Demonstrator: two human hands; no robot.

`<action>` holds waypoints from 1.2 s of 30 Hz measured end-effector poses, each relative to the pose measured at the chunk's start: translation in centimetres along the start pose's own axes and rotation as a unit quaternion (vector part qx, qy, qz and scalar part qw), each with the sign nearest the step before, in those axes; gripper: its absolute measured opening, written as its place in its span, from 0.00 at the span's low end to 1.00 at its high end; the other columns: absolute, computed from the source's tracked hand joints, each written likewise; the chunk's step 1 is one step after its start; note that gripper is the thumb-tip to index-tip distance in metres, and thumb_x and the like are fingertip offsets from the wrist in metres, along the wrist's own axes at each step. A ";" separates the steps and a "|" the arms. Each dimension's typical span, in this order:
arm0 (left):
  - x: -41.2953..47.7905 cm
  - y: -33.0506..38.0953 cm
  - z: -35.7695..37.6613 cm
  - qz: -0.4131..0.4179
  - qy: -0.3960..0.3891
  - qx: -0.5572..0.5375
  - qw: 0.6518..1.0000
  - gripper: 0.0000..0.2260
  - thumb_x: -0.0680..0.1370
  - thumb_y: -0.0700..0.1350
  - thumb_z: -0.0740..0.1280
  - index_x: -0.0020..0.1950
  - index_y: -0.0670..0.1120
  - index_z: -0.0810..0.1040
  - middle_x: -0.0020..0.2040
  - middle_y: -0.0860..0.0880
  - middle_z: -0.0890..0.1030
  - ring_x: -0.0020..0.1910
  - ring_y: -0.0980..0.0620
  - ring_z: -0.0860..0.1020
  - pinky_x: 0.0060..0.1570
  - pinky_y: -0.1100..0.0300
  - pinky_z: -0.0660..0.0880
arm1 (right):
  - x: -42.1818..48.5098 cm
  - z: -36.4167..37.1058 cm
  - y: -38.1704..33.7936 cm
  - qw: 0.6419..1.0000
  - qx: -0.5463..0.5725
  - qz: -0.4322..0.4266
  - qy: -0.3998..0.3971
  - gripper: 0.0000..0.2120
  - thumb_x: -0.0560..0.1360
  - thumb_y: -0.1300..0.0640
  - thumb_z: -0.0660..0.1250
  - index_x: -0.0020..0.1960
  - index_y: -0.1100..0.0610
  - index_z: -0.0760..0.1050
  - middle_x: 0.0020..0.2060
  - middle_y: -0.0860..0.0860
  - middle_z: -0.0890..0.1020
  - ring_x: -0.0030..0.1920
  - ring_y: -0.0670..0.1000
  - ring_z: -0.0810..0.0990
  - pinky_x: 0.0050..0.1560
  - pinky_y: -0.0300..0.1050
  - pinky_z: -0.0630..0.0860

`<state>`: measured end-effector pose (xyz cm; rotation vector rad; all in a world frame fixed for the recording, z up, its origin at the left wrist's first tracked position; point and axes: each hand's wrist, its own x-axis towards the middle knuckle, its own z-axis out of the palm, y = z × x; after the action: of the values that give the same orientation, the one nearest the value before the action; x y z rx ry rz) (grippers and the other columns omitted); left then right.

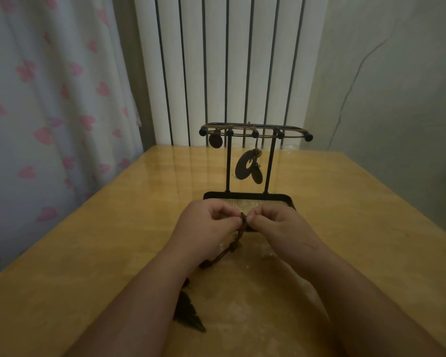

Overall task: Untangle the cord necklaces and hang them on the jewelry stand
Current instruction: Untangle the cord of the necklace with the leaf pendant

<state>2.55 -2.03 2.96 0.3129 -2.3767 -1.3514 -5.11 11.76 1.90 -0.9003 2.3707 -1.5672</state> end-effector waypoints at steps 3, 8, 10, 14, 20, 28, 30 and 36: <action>0.0 -0.2 0.1 0.034 0.008 0.043 0.998 0.05 0.76 0.44 0.71 0.45 0.55 0.83 0.40 0.56 0.83 0.42 0.60 0.80 0.41 0.67 0.75 | 0.1 -0.1 0.1 1.000 0.001 -0.006 -0.014 0.11 0.78 0.51 0.63 0.42 0.50 0.81 0.39 0.50 0.84 0.44 0.51 0.82 0.52 0.53 0.80; -0.1 -0.3 -0.1 0.064 0.009 0.067 0.996 0.07 0.76 0.44 0.71 0.43 0.57 0.81 0.37 0.58 0.81 0.39 0.65 0.79 0.36 0.72 0.74 | 0.0 -0.2 0.1 1.000 0.006 -0.011 -0.018 0.11 0.80 0.52 0.62 0.43 0.51 0.81 0.40 0.49 0.84 0.45 0.49 0.82 0.51 0.49 0.80; 0.0 -0.4 -0.1 0.065 0.007 0.059 0.996 0.06 0.76 0.44 0.71 0.43 0.55 0.82 0.37 0.57 0.82 0.39 0.64 0.79 0.36 0.71 0.74 | 0.0 -0.2 0.1 1.000 0.008 -0.010 -0.014 0.11 0.79 0.52 0.62 0.43 0.51 0.81 0.40 0.50 0.84 0.46 0.53 0.82 0.50 0.52 0.81; 0.1 -0.4 -0.1 0.056 0.006 0.045 0.997 0.05 0.76 0.45 0.70 0.43 0.55 0.83 0.38 0.56 0.82 0.40 0.62 0.79 0.38 0.70 0.74 | 0.2 -0.1 0.3 1.000 0.004 -0.018 -0.007 0.10 0.79 0.52 0.63 0.43 0.52 0.80 0.39 0.52 0.83 0.44 0.54 0.82 0.48 0.49 0.82; 0.3 -0.6 -0.4 0.037 0.002 0.003 0.999 0.02 0.75 0.46 0.72 0.43 0.52 0.83 0.40 0.54 0.84 0.42 0.59 0.81 0.46 0.60 0.79 | 0.0 0.0 0.2 0.992 -0.099 -0.070 0.021 0.05 0.77 0.53 0.65 0.42 0.48 0.76 0.36 0.46 0.79 0.36 0.44 0.75 0.36 0.34 0.73; 0.5 -1.0 -0.5 0.006 -0.014 -0.040 0.999 0.04 0.76 0.45 0.70 0.43 0.53 0.82 0.36 0.56 0.83 0.36 0.63 0.79 0.41 0.62 0.74 | -0.1 0.1 -0.2 0.976 -0.186 -0.108 0.032 0.06 0.77 0.52 0.66 0.43 0.43 0.74 0.39 0.42 0.75 0.38 0.42 0.73 0.37 0.33 0.68; 0.5 -1.1 -0.4 0.006 -0.017 -0.039 0.999 0.04 0.77 0.45 0.69 0.43 0.52 0.82 0.36 0.56 0.83 0.36 0.62 0.79 0.41 0.61 0.74 | -0.1 0.2 -0.3 0.975 -0.190 -0.113 0.036 0.06 0.76 0.53 0.67 0.42 0.42 0.74 0.39 0.42 0.75 0.38 0.42 0.73 0.36 0.33 0.68; 0.5 -0.8 0.0 0.019 -0.026 -0.008 0.999 0.04 0.78 0.45 0.67 0.46 0.52 0.81 0.40 0.55 0.82 0.41 0.59 0.80 0.44 0.61 0.77 | -0.1 0.2 -0.3 0.968 -0.212 -0.120 0.060 0.03 0.75 0.53 0.66 0.42 0.48 0.75 0.39 0.43 0.73 0.37 0.42 0.71 0.36 0.33 0.67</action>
<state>2.16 -2.63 2.42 0.2298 -2.4010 -1.3757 -4.86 11.57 2.04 -1.2477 2.8390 -1.2285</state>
